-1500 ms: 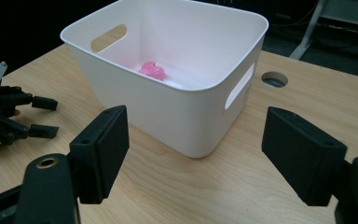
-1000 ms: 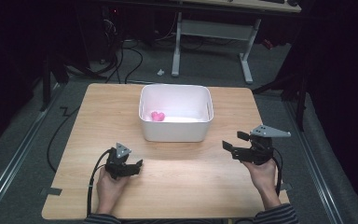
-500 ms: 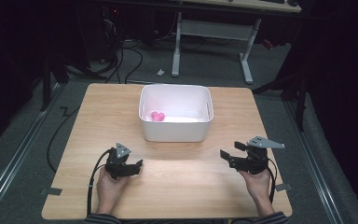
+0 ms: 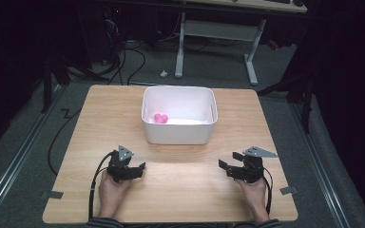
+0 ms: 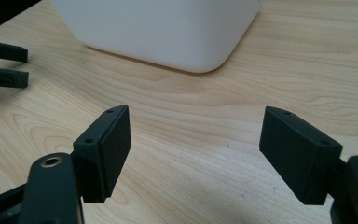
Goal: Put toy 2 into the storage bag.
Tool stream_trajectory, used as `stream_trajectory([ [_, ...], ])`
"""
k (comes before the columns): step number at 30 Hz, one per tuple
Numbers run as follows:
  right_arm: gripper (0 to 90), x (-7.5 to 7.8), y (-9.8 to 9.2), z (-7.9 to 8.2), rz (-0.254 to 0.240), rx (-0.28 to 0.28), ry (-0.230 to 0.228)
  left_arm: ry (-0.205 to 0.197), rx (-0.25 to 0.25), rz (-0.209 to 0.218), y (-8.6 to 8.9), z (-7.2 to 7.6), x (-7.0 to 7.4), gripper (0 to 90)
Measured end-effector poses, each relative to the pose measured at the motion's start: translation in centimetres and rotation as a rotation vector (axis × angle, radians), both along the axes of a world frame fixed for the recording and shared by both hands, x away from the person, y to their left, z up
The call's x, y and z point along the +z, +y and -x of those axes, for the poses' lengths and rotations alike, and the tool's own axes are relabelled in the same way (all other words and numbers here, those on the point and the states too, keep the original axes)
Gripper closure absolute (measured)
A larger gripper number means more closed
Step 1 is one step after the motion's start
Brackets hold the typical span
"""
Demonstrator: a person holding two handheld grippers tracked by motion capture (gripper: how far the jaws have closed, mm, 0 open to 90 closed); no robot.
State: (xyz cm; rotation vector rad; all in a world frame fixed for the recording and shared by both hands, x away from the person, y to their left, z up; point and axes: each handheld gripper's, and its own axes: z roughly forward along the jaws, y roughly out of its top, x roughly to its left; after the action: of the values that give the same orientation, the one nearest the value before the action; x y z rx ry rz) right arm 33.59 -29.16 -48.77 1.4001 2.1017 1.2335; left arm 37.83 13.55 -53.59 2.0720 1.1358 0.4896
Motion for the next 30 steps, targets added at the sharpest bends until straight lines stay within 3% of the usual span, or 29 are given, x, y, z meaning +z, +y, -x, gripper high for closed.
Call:
stream_trajectory([
  [17,25.7,-3.3,1.0,-0.4,0.060,-0.014,0.064,0.000,-0.001,0.000,0.0,0.0,0.0,23.8],
  [22,25.2,-3.9,1.3,-0.6,0.121,-0.019,0.065,0.000,-0.001,0.000,0.0,0.0,0.0,23.8],
  [30,24.9,-4.3,1.8,-0.6,0.177,-0.027,0.064,0.000,-0.001,0.000,0.0,0.0,0.0,23.8],
])
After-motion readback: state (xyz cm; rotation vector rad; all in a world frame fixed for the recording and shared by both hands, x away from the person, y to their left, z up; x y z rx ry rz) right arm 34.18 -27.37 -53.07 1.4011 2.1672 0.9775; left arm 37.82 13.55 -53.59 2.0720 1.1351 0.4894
